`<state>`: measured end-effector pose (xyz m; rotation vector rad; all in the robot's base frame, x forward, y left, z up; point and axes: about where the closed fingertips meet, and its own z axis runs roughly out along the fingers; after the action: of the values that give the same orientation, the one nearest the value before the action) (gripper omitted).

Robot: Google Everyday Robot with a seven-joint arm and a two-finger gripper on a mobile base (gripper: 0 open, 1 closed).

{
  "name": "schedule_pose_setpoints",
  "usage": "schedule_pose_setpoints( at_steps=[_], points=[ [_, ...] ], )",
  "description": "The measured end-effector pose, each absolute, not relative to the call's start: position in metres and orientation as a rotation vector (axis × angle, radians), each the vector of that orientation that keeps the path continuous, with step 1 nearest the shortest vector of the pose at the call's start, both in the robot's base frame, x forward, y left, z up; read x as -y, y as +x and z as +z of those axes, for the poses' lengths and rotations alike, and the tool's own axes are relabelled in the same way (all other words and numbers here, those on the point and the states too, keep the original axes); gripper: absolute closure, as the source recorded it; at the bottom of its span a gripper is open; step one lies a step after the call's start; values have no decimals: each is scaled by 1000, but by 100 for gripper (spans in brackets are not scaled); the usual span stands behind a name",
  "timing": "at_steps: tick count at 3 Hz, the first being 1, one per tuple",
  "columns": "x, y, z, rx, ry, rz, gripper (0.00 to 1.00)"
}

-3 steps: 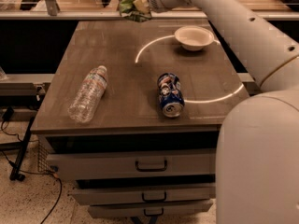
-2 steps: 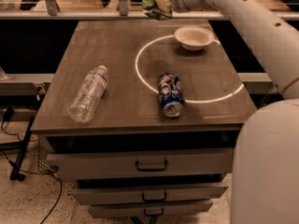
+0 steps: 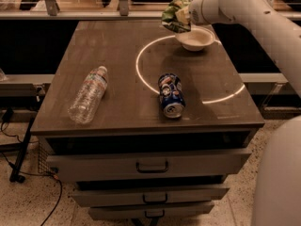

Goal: Place green jalapeno chip bag into paper bowl

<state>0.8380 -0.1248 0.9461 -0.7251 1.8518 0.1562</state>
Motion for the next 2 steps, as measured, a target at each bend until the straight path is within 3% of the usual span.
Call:
schedule_pose_setpoints(
  at_steps=[1, 2],
  points=[
    [142, 823, 932, -1899, -717, 140, 97],
    [147, 816, 922, -1927, -721, 137, 75]
  ],
)
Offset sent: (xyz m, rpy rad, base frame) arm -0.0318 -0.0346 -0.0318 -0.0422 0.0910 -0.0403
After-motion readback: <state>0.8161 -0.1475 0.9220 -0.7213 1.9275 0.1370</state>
